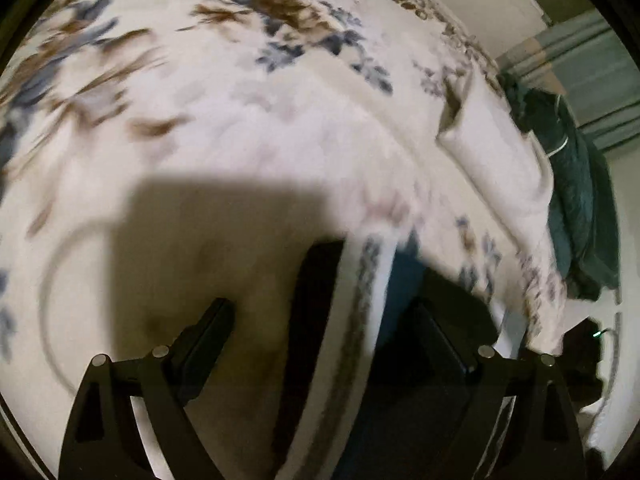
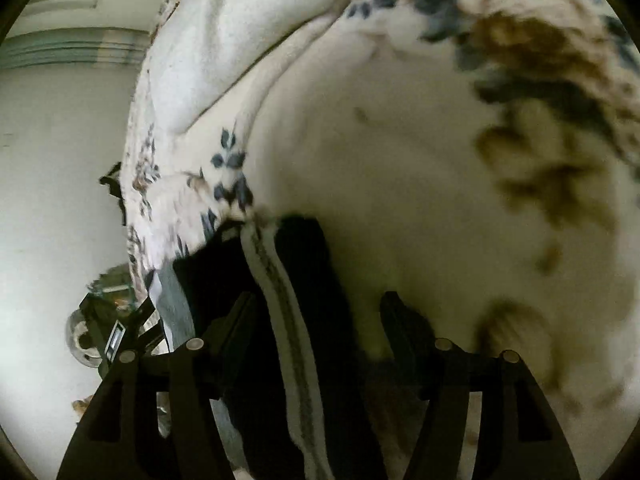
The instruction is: Fold small clothes
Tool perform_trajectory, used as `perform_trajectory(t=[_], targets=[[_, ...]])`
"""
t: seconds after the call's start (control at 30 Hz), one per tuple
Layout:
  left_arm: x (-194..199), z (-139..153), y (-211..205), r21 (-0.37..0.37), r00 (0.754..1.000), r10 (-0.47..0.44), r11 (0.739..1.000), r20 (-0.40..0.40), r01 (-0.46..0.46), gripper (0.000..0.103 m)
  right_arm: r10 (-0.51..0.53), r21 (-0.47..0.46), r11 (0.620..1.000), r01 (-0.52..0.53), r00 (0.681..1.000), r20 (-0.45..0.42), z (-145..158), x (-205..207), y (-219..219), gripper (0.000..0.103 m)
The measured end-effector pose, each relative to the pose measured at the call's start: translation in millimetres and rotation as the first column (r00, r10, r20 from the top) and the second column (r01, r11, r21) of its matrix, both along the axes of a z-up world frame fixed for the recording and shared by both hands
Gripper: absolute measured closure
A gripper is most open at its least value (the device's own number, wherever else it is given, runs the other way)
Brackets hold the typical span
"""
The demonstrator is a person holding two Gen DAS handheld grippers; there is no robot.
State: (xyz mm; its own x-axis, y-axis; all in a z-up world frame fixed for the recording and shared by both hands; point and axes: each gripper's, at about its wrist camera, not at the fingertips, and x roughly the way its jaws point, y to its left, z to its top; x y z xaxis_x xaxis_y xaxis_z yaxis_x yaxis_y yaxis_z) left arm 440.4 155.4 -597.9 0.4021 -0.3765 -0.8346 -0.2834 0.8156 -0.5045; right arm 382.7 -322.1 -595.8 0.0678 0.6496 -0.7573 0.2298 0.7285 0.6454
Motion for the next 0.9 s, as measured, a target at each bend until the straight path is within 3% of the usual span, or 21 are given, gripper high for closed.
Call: perform_trajectory(t=[0.03, 0.07, 0.1, 0.23, 0.37, 0.47, 0.5, 0.53, 0.6, 0.7, 0.8, 0.9], targets=[[4, 1, 2, -0.006, 1.000, 0.013, 1.000, 0.014, -0.013, 0.032, 0.003, 0.040, 0.999, -0.004, 1.000, 0.023, -4, 7, 5, 0.040], [7, 1, 4, -0.022, 1.000, 0.019, 1.000, 0.016, -0.019, 0.076, -0.003, 0.060, 0.998, 0.000, 0.998, 0.056, -3, 10, 9, 0.080], [11, 1, 6, -0.037, 1.000, 0.027, 0.999, 0.004, -0.027, 0.087, -0.006, 0.053, 0.999, 0.002, 0.997, 0.074, -1, 14, 11, 0.091], [12, 1, 3, -0.027, 0.999, 0.034, 0.999, 0.014, -0.033, 0.087, -0.047, -0.013, 0.999, 0.050, 0.984, 0.172, 19, 26, 8, 0.092], [11, 5, 3, -0.005, 0.999, 0.046, 0.999, -0.012, -0.046, 0.083, 0.000, -0.031, 1.000, 0.004, 0.992, 0.122, 9, 36, 9, 0.089], [13, 13, 0, 0.067, 0.999, 0.024, 0.998, -0.045, -0.021, 0.075, -0.008, 0.002, 1.000, 0.008, 1.000, 0.019, 0, 34, 0, 0.056], [9, 17, 0, 0.098, 0.999, 0.016, 0.995, -0.047, -0.011, 0.065, -0.016, 0.008, 1.000, 0.016, 1.000, 0.002, 1, 30, -5, 0.050], [4, 22, -1, 0.133, 0.999, 0.007, 0.991, -0.043, -0.001, 0.059, -0.024, 0.025, 0.999, 0.025, 1.000, -0.013, 3, 23, -12, 0.049], [-10, 32, 1, 0.199, 0.999, 0.014, 0.980, -0.033, -0.008, 0.030, -0.027, 0.064, 0.998, 0.030, 0.999, -0.046, 9, 0, -27, 0.043], [-37, 41, 9, 0.229, 0.999, 0.044, 0.973, -0.027, -0.037, 0.024, -0.007, 0.091, 0.996, 0.018, 0.993, -0.117, 7, -43, -36, 0.043], [-67, 40, 14, 0.307, 0.993, 0.083, 0.950, -0.084, -0.053, 0.024, 0.008, 0.115, 0.993, 0.016, 0.979, -0.205, -5, -84, -34, 0.043], [-100, 31, 22, 0.305, 0.984, 0.121, 0.949, -0.130, -0.076, 0.024, 0.045, 0.161, 0.987, -0.003, 0.964, -0.260, -22, -119, -17, 0.044]])
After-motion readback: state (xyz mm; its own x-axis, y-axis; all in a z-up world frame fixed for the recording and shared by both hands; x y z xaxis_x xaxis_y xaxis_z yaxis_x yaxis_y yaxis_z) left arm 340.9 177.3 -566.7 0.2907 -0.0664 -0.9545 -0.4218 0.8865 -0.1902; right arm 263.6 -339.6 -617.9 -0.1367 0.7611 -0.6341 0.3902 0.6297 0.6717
